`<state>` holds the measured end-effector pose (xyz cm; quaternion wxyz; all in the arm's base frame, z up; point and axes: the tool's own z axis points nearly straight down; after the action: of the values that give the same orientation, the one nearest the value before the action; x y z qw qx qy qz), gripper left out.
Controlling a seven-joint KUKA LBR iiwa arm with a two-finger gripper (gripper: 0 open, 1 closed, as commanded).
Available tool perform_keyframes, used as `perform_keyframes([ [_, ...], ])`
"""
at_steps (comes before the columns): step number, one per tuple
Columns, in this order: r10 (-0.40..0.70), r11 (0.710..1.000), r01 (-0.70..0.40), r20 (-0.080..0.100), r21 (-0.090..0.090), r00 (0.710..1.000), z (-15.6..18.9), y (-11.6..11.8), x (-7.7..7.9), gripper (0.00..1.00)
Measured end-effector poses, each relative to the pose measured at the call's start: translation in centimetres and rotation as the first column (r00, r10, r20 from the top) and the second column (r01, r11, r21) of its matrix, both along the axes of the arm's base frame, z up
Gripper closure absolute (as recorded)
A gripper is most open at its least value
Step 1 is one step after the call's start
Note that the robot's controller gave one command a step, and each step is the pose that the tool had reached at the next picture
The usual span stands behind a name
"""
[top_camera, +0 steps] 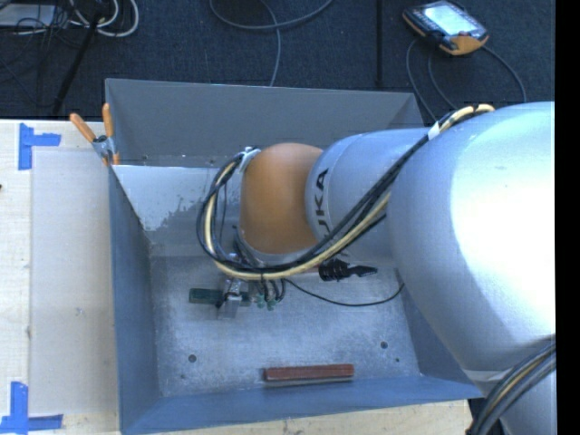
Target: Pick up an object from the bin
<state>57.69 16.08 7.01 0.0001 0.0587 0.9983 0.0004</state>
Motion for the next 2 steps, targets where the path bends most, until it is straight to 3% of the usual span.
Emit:
perform_keyframes([
  [2,0.000,1.000,0.000,-0.011,-0.003,1.000,2.4,-0.1,-0.3,1.00],
])
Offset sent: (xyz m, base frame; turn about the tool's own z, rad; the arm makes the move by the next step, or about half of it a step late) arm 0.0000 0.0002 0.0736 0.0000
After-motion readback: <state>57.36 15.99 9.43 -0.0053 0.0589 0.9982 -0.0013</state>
